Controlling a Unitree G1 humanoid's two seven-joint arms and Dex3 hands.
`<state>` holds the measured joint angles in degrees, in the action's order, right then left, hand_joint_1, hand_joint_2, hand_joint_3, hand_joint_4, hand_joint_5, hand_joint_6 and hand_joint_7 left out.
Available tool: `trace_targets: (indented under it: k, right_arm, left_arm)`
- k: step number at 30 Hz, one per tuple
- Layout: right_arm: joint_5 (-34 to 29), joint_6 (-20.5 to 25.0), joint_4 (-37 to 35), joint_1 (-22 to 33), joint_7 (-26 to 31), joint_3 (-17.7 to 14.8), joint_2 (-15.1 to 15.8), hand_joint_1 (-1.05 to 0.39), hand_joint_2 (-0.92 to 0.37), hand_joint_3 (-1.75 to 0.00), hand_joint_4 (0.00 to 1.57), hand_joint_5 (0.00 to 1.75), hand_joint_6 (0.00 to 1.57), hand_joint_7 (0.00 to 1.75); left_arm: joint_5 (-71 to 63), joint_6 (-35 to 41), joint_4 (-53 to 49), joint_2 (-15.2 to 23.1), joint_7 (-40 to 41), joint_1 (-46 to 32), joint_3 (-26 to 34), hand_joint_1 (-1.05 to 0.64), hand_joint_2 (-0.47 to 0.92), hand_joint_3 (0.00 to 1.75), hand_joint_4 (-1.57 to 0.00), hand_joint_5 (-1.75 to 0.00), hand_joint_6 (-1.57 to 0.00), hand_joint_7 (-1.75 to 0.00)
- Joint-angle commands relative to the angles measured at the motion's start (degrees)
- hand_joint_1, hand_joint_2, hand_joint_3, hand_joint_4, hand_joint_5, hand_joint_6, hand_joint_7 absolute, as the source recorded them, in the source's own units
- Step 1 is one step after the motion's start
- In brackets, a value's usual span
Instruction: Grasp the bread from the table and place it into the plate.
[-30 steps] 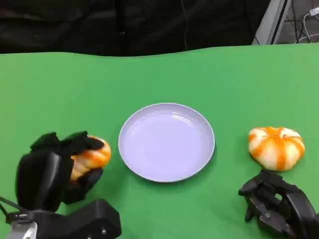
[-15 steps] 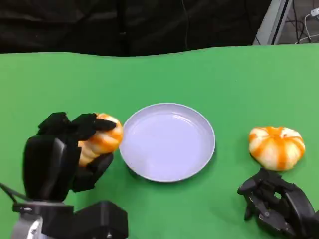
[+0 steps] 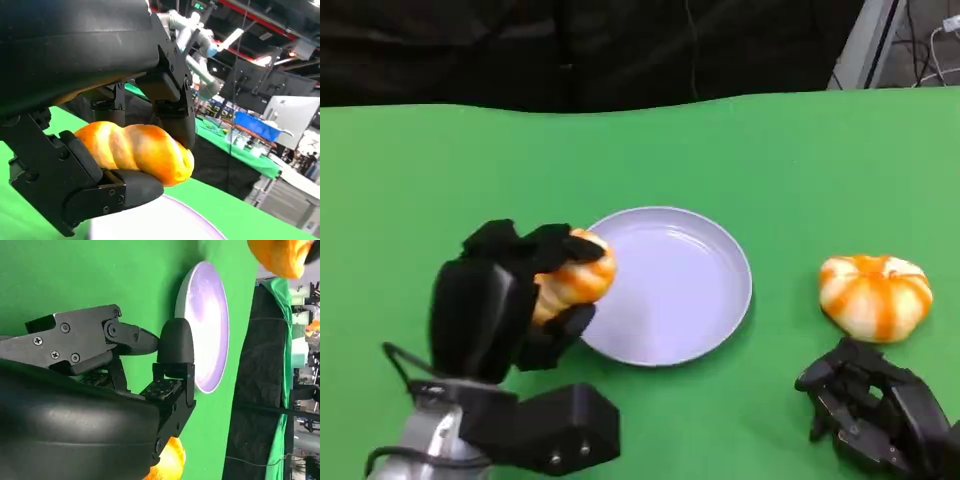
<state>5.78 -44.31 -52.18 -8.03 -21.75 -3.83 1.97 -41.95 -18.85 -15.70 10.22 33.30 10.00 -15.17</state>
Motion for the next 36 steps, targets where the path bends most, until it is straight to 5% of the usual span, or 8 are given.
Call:
trace_targets:
  k: [1, 5, 9, 21, 28, 36]
  right_arm:
    - [0.4, 0.1, -0.1, 0.6, -0.1, -0.3, 0.0, -0.27, -0.92, -0.48, 0.63, 1.75, 0.65, 1.28]
    - [-0.1, -0.2, -0.1, 0.7, 0.4, -0.2, -0.1, -0.27, -0.92, -0.48, 0.63, 1.75, 0.65, 1.28]
    - [-0.6, -0.8, -0.2, 0.8, 0.8, 0.0, -0.2, -0.29, -0.92, -0.47, 0.63, 1.75, 0.66, 1.28]
    - [-1.3, -1.2, -0.3, 0.8, 1.6, 0.2, -0.2, -0.28, -0.92, -0.49, 0.64, 1.74, 0.66, 1.28]
    - [-2.7, -1.0, 0.3, 1.3, 3.1, 1.1, -1.0, -0.27, -0.92, -0.49, 0.63, 1.73, 0.66, 1.27]
    - [-2.5, -1.2, 0.2, 1.4, 3.1, 1.2, -1.0, -0.27, -0.92, -0.49, 0.64, 1.74, 0.66, 1.27]
  left_arm:
    - [0.8, -1.6, -2.9, 0.2, -1.9, 3.1, -1.6, -0.07, 0.54, 1.04, -0.83, -1.57, -0.98, -0.93]
    - [0.6, -2.4, -5.4, -0.1, -2.7, 5.6, -3.1, -0.05, 0.60, 0.96, -0.84, -1.52, -0.99, -0.89]
    - [0.2, -2.6, -8.1, -0.5, -3.4, 8.5, -4.5, -0.05, 0.65, 0.85, -0.77, -1.61, -0.86, -1.12]
    - [2.7, -3.9, -12.1, -0.9, -7.3, 12.5, -5.6, -0.06, 0.68, 0.79, -0.71, -1.70, -0.84, -1.13]
    - [6.4, -12.8, -36.1, -3.0, -14.5, 27.2, -7.9, -0.06, 0.81, 0.53, -0.71, -1.65, -0.82, -1.16]
    - [5.8, -18.1, -47.1, -4.3, -14.1, 32.7, -10.0, -0.07, 0.89, 0.36, -0.74, -1.56, -0.82, -1.11]
